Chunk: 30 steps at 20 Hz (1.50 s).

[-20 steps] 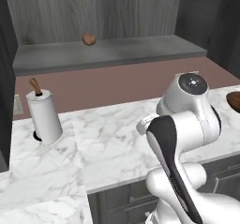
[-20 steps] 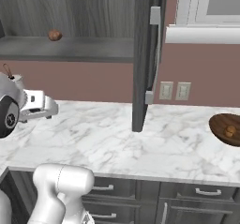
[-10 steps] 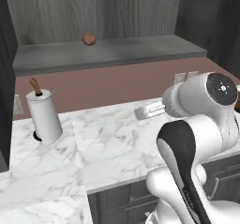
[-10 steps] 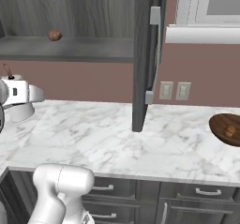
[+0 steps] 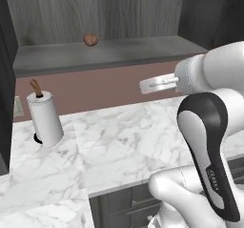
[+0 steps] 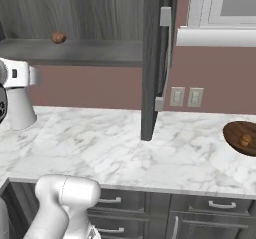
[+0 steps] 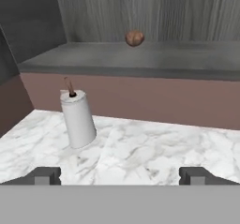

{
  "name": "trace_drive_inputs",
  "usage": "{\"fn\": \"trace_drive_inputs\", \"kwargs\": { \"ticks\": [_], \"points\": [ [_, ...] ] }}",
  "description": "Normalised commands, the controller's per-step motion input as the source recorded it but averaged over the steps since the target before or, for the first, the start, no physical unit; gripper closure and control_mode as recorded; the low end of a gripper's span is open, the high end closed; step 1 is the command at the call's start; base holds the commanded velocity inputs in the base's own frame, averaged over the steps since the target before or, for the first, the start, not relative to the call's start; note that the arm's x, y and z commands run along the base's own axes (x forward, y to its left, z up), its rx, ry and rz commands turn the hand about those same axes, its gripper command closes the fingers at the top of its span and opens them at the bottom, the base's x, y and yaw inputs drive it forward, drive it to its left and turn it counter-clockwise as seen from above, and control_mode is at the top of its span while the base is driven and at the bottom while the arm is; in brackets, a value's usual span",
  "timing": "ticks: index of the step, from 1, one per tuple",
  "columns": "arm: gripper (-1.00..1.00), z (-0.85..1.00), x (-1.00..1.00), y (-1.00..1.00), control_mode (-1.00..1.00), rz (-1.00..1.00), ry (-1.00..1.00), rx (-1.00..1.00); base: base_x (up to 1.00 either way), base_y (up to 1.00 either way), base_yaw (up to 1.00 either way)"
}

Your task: Pick the potatos from the cabinet and place them in one bowl. Pick the corn from the sink and place it in the other bowl.

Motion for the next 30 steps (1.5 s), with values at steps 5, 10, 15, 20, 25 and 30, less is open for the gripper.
{"fn": "trace_drive_inputs", "kwargs": {
  "ticks": [5,10,15,20,25,30],
  "points": [
    [-1.0,0.74,0.0,0.23,-1.0,0.03,0.0,0.0,0.0,0.0,0.0],
    [-1.0,-0.06,0.24,0.04,-1.0,0.0,0.0,0.0,0.0,0.0,0.0],
    [-1.0,0.0,0.88,0.0,-1.0,0.0,0.0,0.0,0.0,0.0,0.0],
    [-1.0,0.0,0.96,0.0,-1.0,0.0,0.0,0.0,0.0,0.0,0.0],
    [-1.0,-0.04,0.87,0.1,-1.0,-0.03,0.05,0.0,0.0,0.0,0.0],
    [-1.0,-0.08,0.89,0.09,-1.0,-0.02,0.03,0.0,0.0,0.0,0.0]
  ]
}}
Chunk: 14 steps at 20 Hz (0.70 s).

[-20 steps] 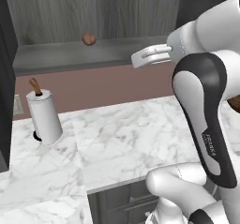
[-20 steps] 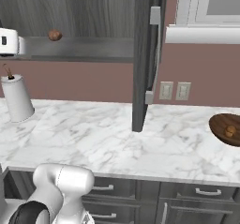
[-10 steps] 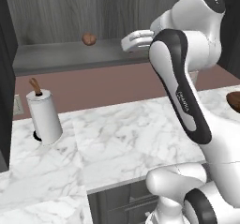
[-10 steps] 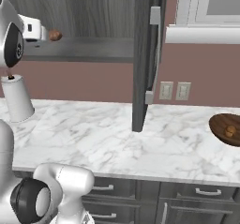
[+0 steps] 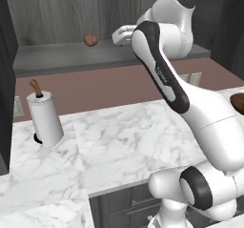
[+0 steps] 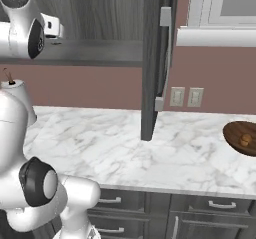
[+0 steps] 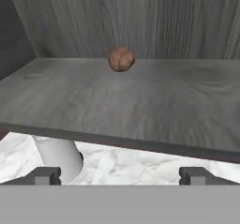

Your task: Pick the potatos from the cabinet and place them in one bowl. Pick the corn from the sink and place it in the other bowl.

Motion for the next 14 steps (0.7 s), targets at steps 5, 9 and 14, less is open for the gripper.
{"fn": "trace_drive_inputs", "kwargs": {
  "ticks": [5,9,14],
  "points": [
    [-1.0,-0.19,0.66,0.17,-1.0,0.0,0.0,0.0,0.0,0.0,0.0],
    [-1.0,-0.13,0.58,0.22,-1.0,0.0,0.0,0.0,0.0,0.0,0.0],
    [-1.0,-0.04,0.67,0.16,-1.0,0.0,0.0,0.0,0.0,0.0,0.0]
  ]
}}
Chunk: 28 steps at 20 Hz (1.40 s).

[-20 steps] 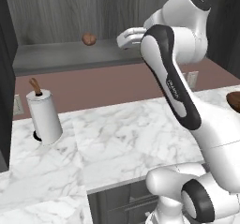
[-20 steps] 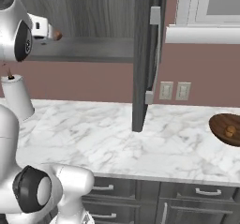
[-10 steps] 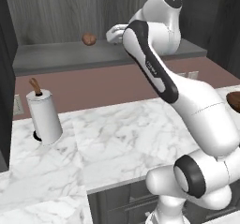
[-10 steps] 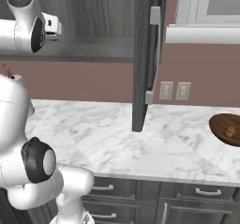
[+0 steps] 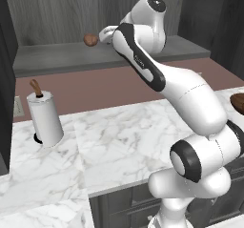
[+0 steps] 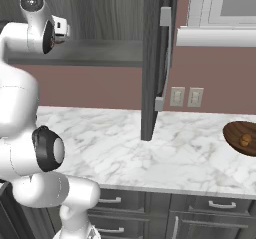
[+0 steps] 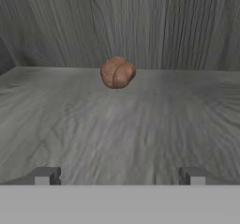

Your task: Pick the potatos from the cabinet and place them in one bowl. Pick the corn from the sink and place it in the other bowl.

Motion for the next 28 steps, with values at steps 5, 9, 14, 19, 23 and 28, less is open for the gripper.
{"fn": "trace_drive_inputs", "kwargs": {
  "ticks": [5,9,14,19,23,28],
  "points": [
    [-1.0,0.0,0.74,0.19,-1.0,0.0,0.0,0.0,0.0,0.0,0.0],
    [-1.0,0.0,0.59,0.16,-1.0,0.0,0.0,0.0,0.0,0.0,0.0],
    [-1.0,0.0,0.38,0.3,-1.0,0.0,0.04,0.0,0.0,0.0,0.0],
    [-1.0,0.0,0.32,0.27,-1.0,0.0,0.01,0.0,0.0,0.0,0.0],
    [-1.0,-0.01,0.34,0.11,-1.0,0.0,0.0,0.0,0.0,0.0,0.0],
    [-1.0,-0.18,0.13,0.15,-1.0,0.0,0.0,0.0,0.0,0.0,0.0]
  ]
}}
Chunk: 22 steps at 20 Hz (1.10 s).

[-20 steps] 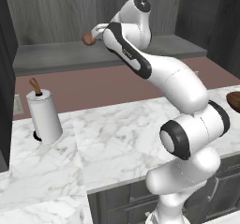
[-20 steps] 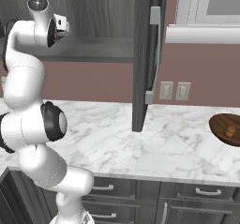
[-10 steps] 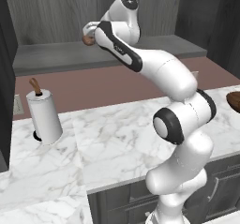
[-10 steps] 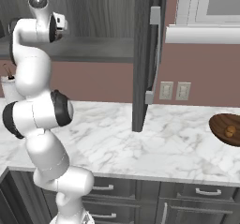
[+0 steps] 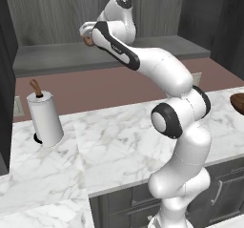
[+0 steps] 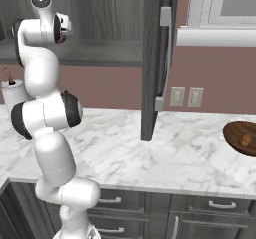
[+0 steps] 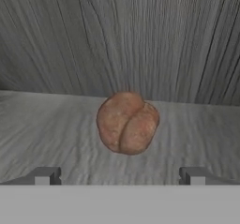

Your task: Pick the potatos from the cabinet and place them in one bowl. Pick the corn from the sink and place it in the other bowl.

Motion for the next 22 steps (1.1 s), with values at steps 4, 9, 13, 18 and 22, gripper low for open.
{"fn": "trace_drive_inputs", "kwargs": {
  "ticks": [4,9,13,18,22],
  "points": [
    [-1.0,-0.36,0.0,0.21,-1.0,0.0,0.0,0.0,0.0,0.0,0.0],
    [-1.0,-0.18,0.08,0.07,-1.0,0.0,0.0,0.0,0.0,0.0,0.0],
    [-1.0,0.0,0.26,-0.08,-1.0,0.0,0.0,0.0,0.0,0.0,0.0],
    [-1.0,0.08,0.38,-0.25,-1.0,0.0,0.02,0.0,0.0,0.0,0.0],
    [-1.0,0.13,0.14,-0.04,-1.0,0.0,0.05,0.0,0.0,0.0,0.0]
  ]
}}
